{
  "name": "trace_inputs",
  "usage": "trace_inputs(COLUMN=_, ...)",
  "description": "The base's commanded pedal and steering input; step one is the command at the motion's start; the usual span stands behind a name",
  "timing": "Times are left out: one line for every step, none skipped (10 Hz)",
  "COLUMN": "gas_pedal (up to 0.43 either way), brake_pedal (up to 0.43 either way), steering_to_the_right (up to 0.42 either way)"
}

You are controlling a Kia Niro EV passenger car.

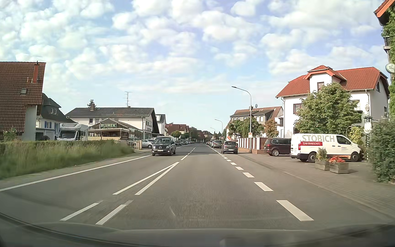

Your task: Follow the waypoints while adhering to traffic rules and regulations

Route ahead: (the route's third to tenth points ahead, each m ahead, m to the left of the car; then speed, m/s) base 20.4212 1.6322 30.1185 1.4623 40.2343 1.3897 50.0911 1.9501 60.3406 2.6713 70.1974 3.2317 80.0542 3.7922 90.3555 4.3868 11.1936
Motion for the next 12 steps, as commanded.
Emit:
trace_inputs(gas_pedal=0.039, brake_pedal=0.030, steering_to_the_right=-0.011)
trace_inputs(gas_pedal=0.039, brake_pedal=0.030, steering_to_the_right=-0.010)
trace_inputs(gas_pedal=0.039, brake_pedal=0.030, steering_to_the_right=-0.010)
trace_inputs(gas_pedal=0.039, brake_pedal=0.024, steering_to_the_right=-0.009)
trace_inputs(gas_pedal=0.039, brake_pedal=0.030, steering_to_the_right=-0.009)
trace_inputs(gas_pedal=0.039, brake_pedal=0.024, steering_to_the_right=-0.008)
trace_inputs(gas_pedal=0.039, brake_pedal=0.030, steering_to_the_right=-0.007)
trace_inputs(gas_pedal=0.039, brake_pedal=0.024, steering_to_the_right=-0.006)
trace_inputs(gas_pedal=0.039, brake_pedal=0.024, steering_to_the_right=-0.006)
trace_inputs(gas_pedal=0.039, brake_pedal=0.030, steering_to_the_right=-0.006)
trace_inputs(gas_pedal=0.039, brake_pedal=0.030, steering_to_the_right=-0.006)
trace_inputs(gas_pedal=0.039, brake_pedal=0.024, steering_to_the_right=-0.006)
